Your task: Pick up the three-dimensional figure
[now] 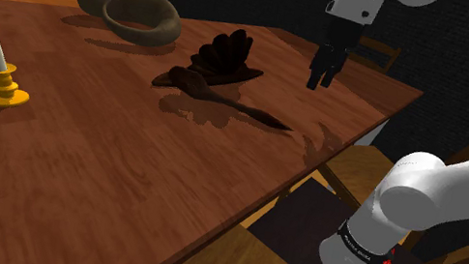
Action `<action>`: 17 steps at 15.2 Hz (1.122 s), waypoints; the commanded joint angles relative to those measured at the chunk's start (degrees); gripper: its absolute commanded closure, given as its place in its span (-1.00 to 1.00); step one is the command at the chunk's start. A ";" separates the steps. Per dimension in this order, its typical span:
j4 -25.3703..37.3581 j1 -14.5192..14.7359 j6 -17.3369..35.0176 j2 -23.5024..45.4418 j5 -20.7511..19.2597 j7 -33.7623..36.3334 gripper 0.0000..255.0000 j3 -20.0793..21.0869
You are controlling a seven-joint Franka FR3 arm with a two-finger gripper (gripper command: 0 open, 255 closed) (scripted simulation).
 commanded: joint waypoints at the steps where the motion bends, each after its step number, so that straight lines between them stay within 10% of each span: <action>1: 0.00 0.00 0.00 0.00 0.00 0.00 -1.00 0.00; 17: 25.54 11.81 10.21 26.58 -4.75 -28.64 -1.00 3.33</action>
